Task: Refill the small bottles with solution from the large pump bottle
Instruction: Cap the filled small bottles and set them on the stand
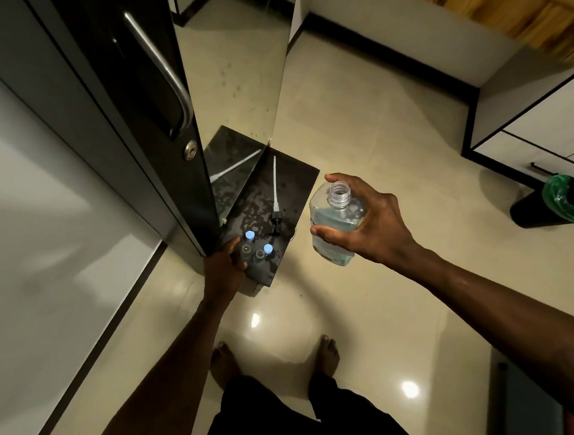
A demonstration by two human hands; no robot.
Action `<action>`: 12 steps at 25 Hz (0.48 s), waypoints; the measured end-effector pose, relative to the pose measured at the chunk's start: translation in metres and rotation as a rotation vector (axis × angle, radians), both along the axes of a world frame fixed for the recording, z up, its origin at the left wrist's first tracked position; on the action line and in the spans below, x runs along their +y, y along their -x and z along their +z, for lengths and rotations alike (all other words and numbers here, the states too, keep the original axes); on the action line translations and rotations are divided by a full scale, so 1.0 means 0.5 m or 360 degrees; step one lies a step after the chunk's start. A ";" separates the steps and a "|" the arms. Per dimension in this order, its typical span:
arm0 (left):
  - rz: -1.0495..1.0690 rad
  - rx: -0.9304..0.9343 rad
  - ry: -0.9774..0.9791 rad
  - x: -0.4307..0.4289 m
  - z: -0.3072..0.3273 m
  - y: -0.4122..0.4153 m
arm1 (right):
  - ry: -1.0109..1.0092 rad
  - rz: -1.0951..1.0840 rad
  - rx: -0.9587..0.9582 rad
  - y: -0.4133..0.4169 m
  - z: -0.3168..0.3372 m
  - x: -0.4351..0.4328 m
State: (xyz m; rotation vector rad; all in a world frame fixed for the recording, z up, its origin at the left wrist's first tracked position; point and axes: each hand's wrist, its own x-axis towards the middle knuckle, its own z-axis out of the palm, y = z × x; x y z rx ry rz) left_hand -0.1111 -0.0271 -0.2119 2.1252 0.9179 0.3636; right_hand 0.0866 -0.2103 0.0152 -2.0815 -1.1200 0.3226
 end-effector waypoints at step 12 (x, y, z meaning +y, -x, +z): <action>-0.0704 -0.0409 0.0705 -0.002 0.436 -0.099 | 0.0018 0.0421 0.0384 -0.037 0.075 0.088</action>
